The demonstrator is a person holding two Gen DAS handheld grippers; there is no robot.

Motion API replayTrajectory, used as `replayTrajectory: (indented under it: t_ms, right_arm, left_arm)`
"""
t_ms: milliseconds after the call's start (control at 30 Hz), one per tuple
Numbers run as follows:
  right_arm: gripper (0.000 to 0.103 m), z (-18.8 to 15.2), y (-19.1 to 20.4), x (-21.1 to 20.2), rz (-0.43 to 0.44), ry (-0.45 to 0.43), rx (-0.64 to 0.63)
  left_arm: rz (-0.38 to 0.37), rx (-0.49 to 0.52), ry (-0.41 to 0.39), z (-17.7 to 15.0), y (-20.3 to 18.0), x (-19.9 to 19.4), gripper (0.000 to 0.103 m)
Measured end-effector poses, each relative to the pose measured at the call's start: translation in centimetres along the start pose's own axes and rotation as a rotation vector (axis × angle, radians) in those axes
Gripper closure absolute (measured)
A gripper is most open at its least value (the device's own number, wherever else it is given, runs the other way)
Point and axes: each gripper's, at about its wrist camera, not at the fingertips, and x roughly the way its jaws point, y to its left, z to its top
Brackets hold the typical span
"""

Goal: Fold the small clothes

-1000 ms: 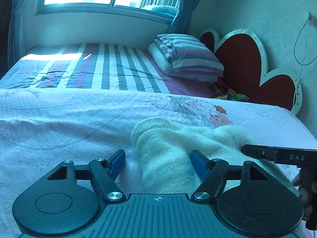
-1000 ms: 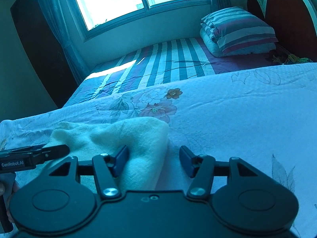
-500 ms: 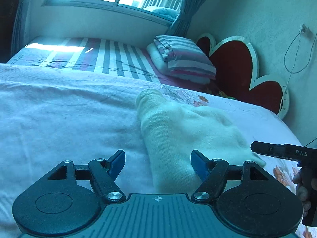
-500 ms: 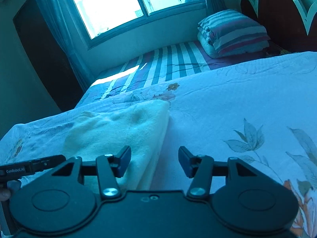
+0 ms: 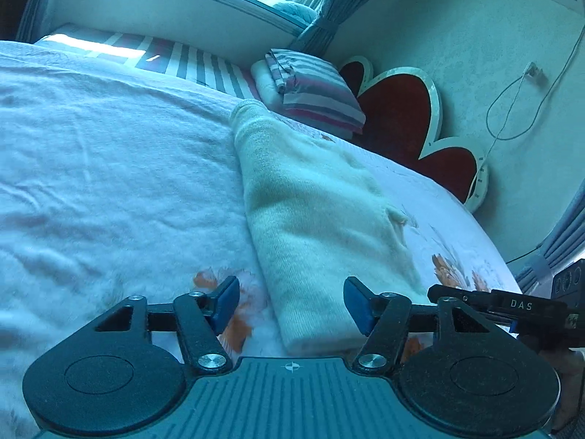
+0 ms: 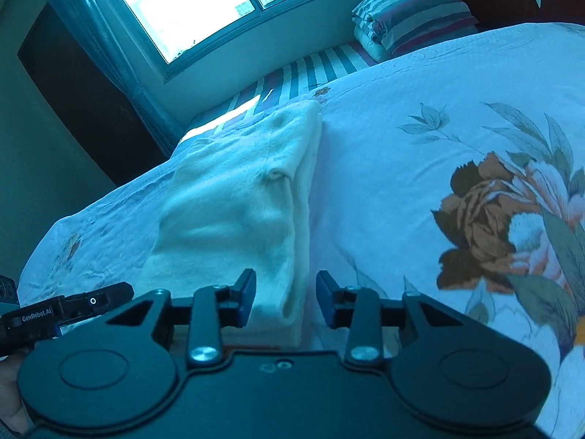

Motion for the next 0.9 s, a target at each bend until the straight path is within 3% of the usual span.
replayTrajectory:
  t_ms: [133,300,367,500,533,633,700,800,900]
  right_arm:
    - [0.068,-0.8,-0.1,-0.4,-0.007,0.0,0.043]
    - [0.074,-1.4,-0.4,-0.3,0.016,-0.005,0.116]
    - [0.075,-1.5,-0.4,0.0,0.023,-0.004,0.142]
    - [0.086,-1.8,-0.5,0.4,0.013,-0.008,0.166]
    - [0.093,-1.8,-0.3,0.4,0.011,-0.013,0.158]
    - [0.094,-2.0,0.2,-0.1,0.009,-0.032,0.125]
    - [0.095,-2.4,0.0,0.7,-0.037,0.003,0.102]
    - [0.095,-2.4,-0.3,0.4,-0.021,0.007,0.118]
    - [0.092,-1.8,0.5,-0.5,-0.018,-0.006,0.053]
  left_arm:
    - [0.016,0.014,0.032,-1.9,0.0,-0.9,0.057]
    - [0.038,0.047,0.029,-2.4,-0.3,-0.6,0.058]
    - [0.047,0.036,0.016,-2.4,-0.4,-0.4,0.063]
    - [0.049,0.014,-0.008,-2.8,-0.7,0.2,0.089]
    - [0.06,0.011,-0.025,-3.1,-0.9,0.0,0.089]
    - [0.086,-0.018,-0.052,-4.0,-0.8,-0.5,0.092]
    - [0.087,-0.055,-0.051,-4.7,0.0,-0.6,0.096]
    - [0.085,-0.085,-0.05,-4.7,1.1,-1.4,0.1]
    - [0.092,-0.1,-0.092,-4.0,1.9,-3.0,0.099]
